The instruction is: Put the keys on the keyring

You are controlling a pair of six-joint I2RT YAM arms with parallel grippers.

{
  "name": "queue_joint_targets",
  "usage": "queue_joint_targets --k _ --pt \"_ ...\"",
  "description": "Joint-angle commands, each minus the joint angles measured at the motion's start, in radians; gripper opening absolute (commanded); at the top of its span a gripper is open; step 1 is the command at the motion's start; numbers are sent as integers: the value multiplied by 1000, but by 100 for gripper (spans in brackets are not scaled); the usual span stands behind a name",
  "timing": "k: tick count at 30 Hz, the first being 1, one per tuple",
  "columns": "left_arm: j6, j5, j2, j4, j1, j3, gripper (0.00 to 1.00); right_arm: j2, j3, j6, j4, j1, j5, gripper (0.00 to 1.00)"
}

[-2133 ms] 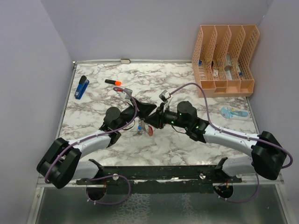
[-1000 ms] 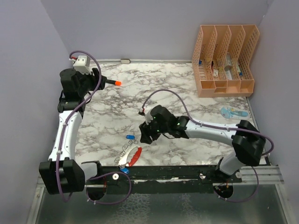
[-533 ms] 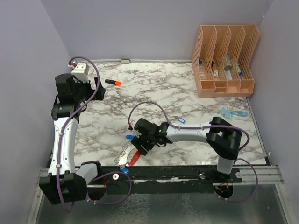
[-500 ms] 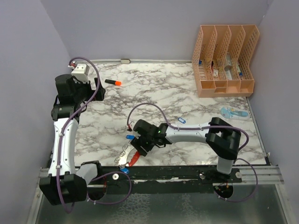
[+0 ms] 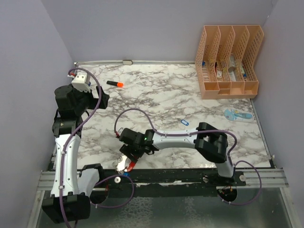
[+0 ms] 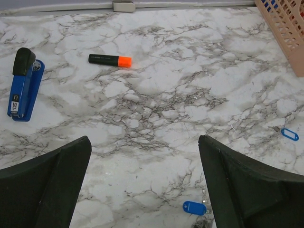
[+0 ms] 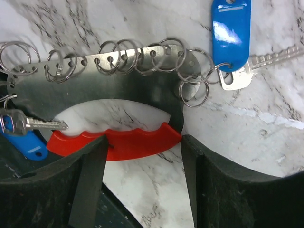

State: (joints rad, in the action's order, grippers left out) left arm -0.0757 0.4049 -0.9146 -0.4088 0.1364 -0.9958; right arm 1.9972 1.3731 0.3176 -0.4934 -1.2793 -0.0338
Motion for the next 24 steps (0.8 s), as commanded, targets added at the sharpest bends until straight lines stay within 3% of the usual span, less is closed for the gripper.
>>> queue_joint_targets --k 1,5,8,18,24 --pt "-52 46 53 103 3 47 99 125 80 49 -123 -27 -83 64" --pt "-61 47 89 147 3 108 99 240 165 38 -227 -20 -195 70" --pt "-48 48 108 151 2 139 99 268 144 24 -214 25 -208 72" --pt "-48 46 143 210 3 229 99 207 27 -92 -161 324 -302 72" --pt "-57 58 122 234 2 237 99 185 92 -187 -140 486 -386 71"
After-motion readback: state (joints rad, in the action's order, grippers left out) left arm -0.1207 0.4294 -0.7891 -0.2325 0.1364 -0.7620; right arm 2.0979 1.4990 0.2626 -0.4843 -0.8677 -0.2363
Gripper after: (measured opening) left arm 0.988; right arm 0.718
